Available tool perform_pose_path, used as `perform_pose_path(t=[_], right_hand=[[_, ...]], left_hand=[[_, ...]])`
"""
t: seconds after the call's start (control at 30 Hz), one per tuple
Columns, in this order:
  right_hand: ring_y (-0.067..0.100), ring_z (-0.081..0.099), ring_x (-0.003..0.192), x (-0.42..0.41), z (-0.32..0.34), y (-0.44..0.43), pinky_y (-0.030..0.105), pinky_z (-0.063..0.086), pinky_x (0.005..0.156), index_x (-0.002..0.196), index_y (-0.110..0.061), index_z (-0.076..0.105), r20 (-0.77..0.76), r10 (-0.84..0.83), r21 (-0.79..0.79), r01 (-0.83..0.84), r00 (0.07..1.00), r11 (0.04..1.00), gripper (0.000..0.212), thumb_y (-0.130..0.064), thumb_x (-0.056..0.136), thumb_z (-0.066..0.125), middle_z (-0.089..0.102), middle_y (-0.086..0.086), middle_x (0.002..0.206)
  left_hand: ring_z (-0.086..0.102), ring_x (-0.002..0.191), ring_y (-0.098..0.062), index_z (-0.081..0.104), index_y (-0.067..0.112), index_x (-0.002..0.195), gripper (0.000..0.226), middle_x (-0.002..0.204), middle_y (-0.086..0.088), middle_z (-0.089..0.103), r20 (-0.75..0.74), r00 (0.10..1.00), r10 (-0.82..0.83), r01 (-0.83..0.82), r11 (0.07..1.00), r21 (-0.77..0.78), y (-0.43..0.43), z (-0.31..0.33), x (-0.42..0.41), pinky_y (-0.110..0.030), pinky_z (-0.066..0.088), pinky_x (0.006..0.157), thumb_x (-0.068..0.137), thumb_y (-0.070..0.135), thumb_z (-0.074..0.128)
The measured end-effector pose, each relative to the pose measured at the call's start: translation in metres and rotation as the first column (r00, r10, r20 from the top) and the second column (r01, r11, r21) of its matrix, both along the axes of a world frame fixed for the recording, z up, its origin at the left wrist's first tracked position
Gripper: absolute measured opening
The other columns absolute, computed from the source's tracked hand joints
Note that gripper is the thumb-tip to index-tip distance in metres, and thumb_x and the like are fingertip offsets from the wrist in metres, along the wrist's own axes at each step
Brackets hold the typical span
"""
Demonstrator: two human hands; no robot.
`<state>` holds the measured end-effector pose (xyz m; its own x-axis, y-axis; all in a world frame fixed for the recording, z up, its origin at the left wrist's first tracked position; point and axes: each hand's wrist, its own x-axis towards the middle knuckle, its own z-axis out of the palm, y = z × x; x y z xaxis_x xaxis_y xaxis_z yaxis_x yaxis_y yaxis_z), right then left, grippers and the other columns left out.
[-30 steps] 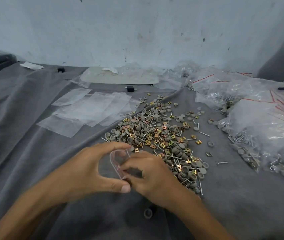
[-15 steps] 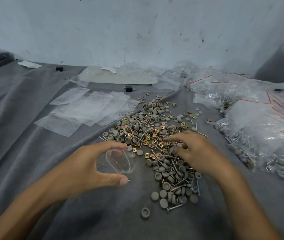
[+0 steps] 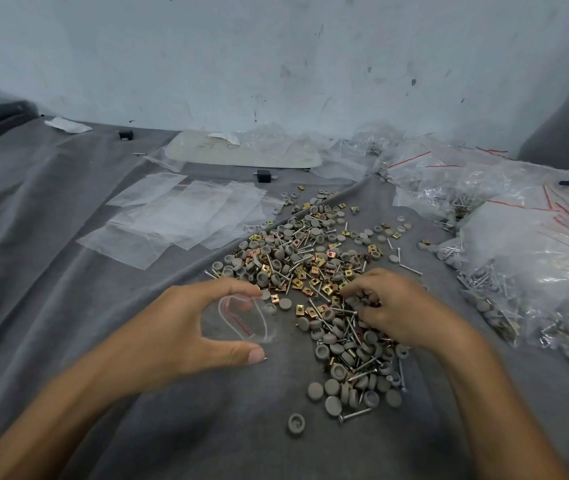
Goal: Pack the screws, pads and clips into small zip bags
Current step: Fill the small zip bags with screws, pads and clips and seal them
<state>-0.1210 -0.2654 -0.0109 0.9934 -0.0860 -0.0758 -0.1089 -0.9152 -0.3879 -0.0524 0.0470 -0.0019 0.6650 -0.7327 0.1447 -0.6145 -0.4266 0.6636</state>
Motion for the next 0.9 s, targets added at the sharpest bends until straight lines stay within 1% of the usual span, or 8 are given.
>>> perform_pose_path(t=[0.1,0.23,0.37,0.43,0.53,0.63,0.8,0.9], right_hand=[[0.010,0.054,0.110,0.003,0.002,0.001,0.026,0.045,0.088,0.123,-0.033,0.068,-0.013,-0.022,0.005,0.022,1.000,1.000,0.035,-0.019,0.091,0.068,0.056,-0.012,0.117],[0.004,0.060,0.093,0.003,0.002,0.005,0.016,0.043,0.067,0.111,-0.031,0.073,0.061,-0.079,0.008,0.079,0.995,0.997,0.026,-0.023,0.087,0.071,0.063,-0.015,0.102],[0.010,0.062,0.090,0.001,0.004,0.013,0.035,0.055,0.080,0.104,-0.025,0.074,0.112,-0.125,0.012,0.125,0.986,0.992,0.021,-0.023,0.084,0.070,0.068,-0.008,0.098],[0.011,0.062,0.086,0.000,0.005,0.015,0.036,0.055,0.078,0.101,-0.025,0.073,0.127,-0.137,0.014,0.136,0.982,0.991,0.018,-0.023,0.083,0.071,0.068,-0.007,0.094],[0.010,0.059,0.083,-0.001,0.004,0.017,0.031,0.051,0.071,0.099,-0.026,0.071,0.153,-0.135,0.010,0.135,0.979,0.991,0.017,-0.022,0.082,0.071,0.063,-0.010,0.089],[0.005,0.056,0.084,-0.001,0.003,0.017,0.022,0.045,0.068,0.102,-0.026,0.070,0.207,-0.135,0.035,0.130,0.969,0.991,0.020,-0.023,0.083,0.070,0.060,-0.011,0.094],[-0.001,0.061,0.088,-0.003,0.005,0.019,0.015,0.048,0.073,0.103,-0.029,0.074,0.284,-0.174,0.160,0.133,0.943,0.978,0.021,-0.026,0.082,0.070,0.063,-0.014,0.103],[-0.003,0.065,0.073,-0.004,0.007,0.023,0.008,0.044,0.063,0.096,-0.028,0.075,0.308,-0.245,0.339,0.134,0.919,0.931,0.018,-0.017,0.082,0.072,0.069,-0.012,0.093]], left_hand=[[0.048,0.119,0.021,0.058,0.056,0.121,0.066,0.122,0.044,0.056,0.006,1.000,0.002,-0.002,1.000,0.002,-0.001,-0.001,-0.001,0.005,0.030,0.094,0.060,0.073,0.078],[0.049,0.118,0.021,0.058,0.059,0.118,0.063,0.121,0.045,0.056,0.020,1.000,0.006,-0.006,1.000,0.004,-0.002,-0.001,-0.001,0.004,0.031,0.093,0.060,0.071,0.079],[0.050,0.116,0.021,0.051,0.065,0.123,0.068,0.119,0.046,0.056,0.034,0.999,0.012,-0.012,1.000,0.014,-0.002,-0.001,-0.001,0.004,0.032,0.093,0.061,0.073,0.078],[0.052,0.116,0.019,0.047,0.066,0.126,0.072,0.119,0.045,0.057,0.034,0.999,0.011,-0.012,1.000,0.022,-0.002,-0.001,-0.001,0.003,0.033,0.094,0.061,0.074,0.077],[0.053,0.117,0.018,0.053,0.062,0.125,0.068,0.119,0.043,0.058,0.033,0.999,0.018,-0.018,1.000,0.020,-0.001,-0.001,-0.001,0.001,0.034,0.094,0.062,0.074,0.077],[0.050,0.118,0.020,0.049,0.065,0.125,0.070,0.120,0.045,0.056,0.030,0.999,0.025,-0.025,1.000,0.019,0.000,0.000,0.000,-0.003,0.035,0.096,0.061,0.075,0.076],[0.047,0.120,0.021,0.054,0.062,0.119,0.064,0.123,0.047,0.052,0.041,0.998,0.044,-0.045,0.999,0.025,0.000,0.001,-0.001,-0.008,0.035,0.100,0.060,0.077,0.073],[0.043,0.121,0.024,0.052,0.059,0.125,0.071,0.122,0.045,0.055,0.084,0.995,0.056,-0.059,0.998,0.033,-0.001,0.000,0.000,0.000,0.031,0.097,0.060,0.076,0.073]])
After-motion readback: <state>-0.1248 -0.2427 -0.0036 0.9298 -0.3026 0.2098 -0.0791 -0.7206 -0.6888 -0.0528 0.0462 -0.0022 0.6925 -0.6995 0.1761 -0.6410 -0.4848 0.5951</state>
